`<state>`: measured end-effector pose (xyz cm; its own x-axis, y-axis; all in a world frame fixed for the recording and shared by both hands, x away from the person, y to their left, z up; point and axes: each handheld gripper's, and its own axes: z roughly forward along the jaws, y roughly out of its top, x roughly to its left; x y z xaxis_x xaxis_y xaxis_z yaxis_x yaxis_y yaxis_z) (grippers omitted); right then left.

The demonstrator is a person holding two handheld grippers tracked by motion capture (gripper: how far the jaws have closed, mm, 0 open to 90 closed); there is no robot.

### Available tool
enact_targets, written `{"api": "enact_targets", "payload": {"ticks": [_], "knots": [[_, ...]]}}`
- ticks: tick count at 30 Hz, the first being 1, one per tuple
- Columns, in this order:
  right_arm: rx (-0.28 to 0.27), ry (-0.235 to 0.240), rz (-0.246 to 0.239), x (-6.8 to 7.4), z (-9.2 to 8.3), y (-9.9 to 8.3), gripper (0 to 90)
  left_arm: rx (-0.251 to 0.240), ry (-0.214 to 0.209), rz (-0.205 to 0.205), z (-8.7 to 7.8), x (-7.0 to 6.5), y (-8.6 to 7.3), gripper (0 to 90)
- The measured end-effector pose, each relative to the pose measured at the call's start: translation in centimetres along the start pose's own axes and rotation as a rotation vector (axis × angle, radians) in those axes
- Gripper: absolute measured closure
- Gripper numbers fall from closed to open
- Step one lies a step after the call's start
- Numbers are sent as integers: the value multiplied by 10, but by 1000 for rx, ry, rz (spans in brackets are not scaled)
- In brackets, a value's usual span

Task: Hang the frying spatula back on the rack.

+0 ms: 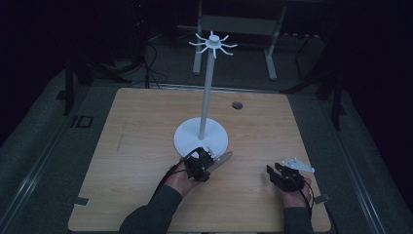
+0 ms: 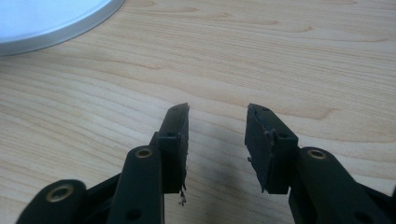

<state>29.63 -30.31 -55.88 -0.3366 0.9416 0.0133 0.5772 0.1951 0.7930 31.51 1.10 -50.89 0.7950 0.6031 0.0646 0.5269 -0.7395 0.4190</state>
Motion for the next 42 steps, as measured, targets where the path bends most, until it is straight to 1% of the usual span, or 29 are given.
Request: {"api": "enact_targets", "payload": {"ticks": [4,6,11,14,19,20,21,22,25,27,29,31,33,35,39,42], "knots": [[1,-2,-4,0,0,0,592,-48,9,-26,-6,0,-4,748],[1,-4,-4,0,1,0,592,-69,14,-29,-9,1,-5,747],[1,-4,-5,0,1,0,591,-164,37,-78,-23,3,-9,747],[2,-5,-5,0,1,0,590,-226,50,-120,-30,3,-12,747],[3,-6,-5,1,1,-1,590,-305,72,-174,-42,8,-14,747],[3,-6,-6,1,1,-1,590,-305,72,-174,-42,8,-14,747],[4,-6,-4,1,1,-1,590,-338,85,-192,-47,9,-16,747],[4,-7,-4,1,1,-1,590,-353,95,-199,-49,9,-16,747],[3,-6,-6,1,1,-1,589,-403,119,-212,-56,9,-18,747],[3,-6,-5,1,1,-1,590,-432,136,-214,-60,9,-19,747],[4,-7,-8,1,1,-1,590,-476,158,-215,-64,8,-20,747],[3,-7,-9,1,1,-1,589,-508,177,-219,-67,7,-20,747],[4,-7,-8,1,1,-1,590,-531,196,-218,-70,6,-20,747],[5,-6,-9,1,1,-1,589,-549,204,-220,-73,6,-19,748],[6,-7,-8,1,1,-1,590,-565,219,-223,-77,9,-17,747],[5,-6,-9,1,1,-1,589,-590,232,-238,-80,11,-15,747]]}}
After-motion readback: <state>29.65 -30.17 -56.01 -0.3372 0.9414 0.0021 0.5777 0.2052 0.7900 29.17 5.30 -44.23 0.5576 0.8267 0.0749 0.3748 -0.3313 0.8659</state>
